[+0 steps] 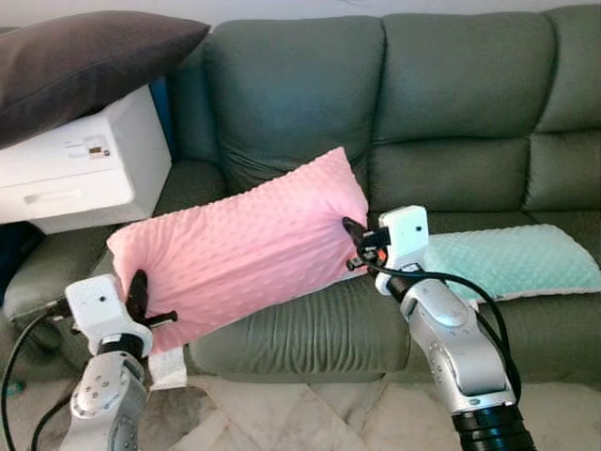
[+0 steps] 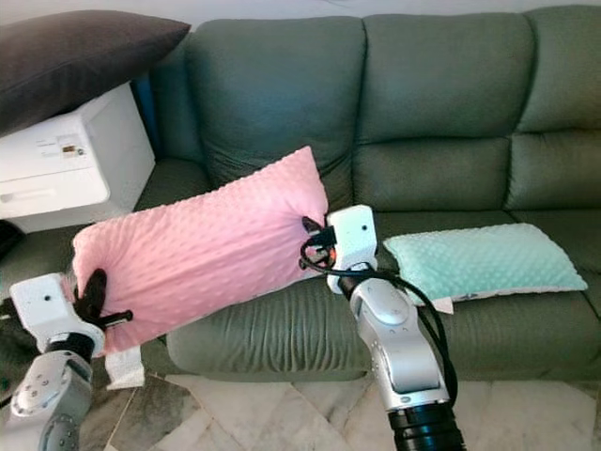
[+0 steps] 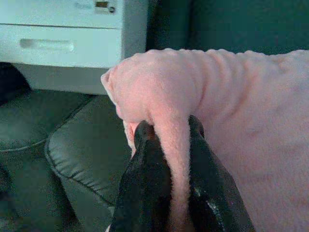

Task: Move the pillow to the sofa

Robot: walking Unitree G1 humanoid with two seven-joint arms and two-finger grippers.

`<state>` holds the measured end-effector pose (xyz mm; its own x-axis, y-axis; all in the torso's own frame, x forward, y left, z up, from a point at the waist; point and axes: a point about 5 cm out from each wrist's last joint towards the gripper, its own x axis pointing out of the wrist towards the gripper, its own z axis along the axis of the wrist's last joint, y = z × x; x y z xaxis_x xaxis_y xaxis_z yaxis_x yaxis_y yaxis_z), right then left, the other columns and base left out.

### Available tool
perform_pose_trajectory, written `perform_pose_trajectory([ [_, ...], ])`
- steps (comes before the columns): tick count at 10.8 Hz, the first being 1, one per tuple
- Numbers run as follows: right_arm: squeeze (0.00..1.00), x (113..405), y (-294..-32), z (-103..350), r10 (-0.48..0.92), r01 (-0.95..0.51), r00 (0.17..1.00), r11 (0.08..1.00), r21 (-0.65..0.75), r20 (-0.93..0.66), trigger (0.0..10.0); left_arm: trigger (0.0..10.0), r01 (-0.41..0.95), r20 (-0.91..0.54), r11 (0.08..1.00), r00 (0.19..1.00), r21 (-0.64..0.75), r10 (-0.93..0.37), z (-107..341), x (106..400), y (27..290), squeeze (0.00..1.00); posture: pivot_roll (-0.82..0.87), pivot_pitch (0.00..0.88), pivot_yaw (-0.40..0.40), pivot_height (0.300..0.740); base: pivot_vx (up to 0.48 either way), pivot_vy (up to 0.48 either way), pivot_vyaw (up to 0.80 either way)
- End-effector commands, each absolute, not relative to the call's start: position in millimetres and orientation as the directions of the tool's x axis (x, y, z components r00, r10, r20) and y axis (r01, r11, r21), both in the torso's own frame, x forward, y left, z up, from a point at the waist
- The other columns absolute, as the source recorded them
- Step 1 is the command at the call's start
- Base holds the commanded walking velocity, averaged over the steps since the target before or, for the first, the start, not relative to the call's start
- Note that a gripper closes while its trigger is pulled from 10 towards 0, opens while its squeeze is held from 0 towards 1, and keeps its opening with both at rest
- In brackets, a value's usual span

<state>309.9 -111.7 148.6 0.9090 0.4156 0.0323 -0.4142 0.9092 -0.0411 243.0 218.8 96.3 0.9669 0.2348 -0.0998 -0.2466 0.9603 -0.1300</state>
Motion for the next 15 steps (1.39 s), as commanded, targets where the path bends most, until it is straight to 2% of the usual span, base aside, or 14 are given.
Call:
perform_pose_trajectory([
  [1,0.0,311.3,-116.1,154.2,0.397,-0.395,0.916,0.917,-0.046,0.061,10.0,10.0,-0.249,-0.079,0.962,0.967,-0.115,0.241,98.9,244.8,221.6,0.0,-0.18,0.022,0.046,0.74,0.0,0.0,0.0],
  [15,0.0,305.4,-119.9,149.1,0.407,-0.405,0.913,0.913,-0.041,0.04,10.0,10.0,-0.259,-0.075,0.96,0.965,-0.107,0.252,96.2,246.2,225.5,0.0,-0.19,0.028,0.049,0.74,0.441,0.0,0.0],
])
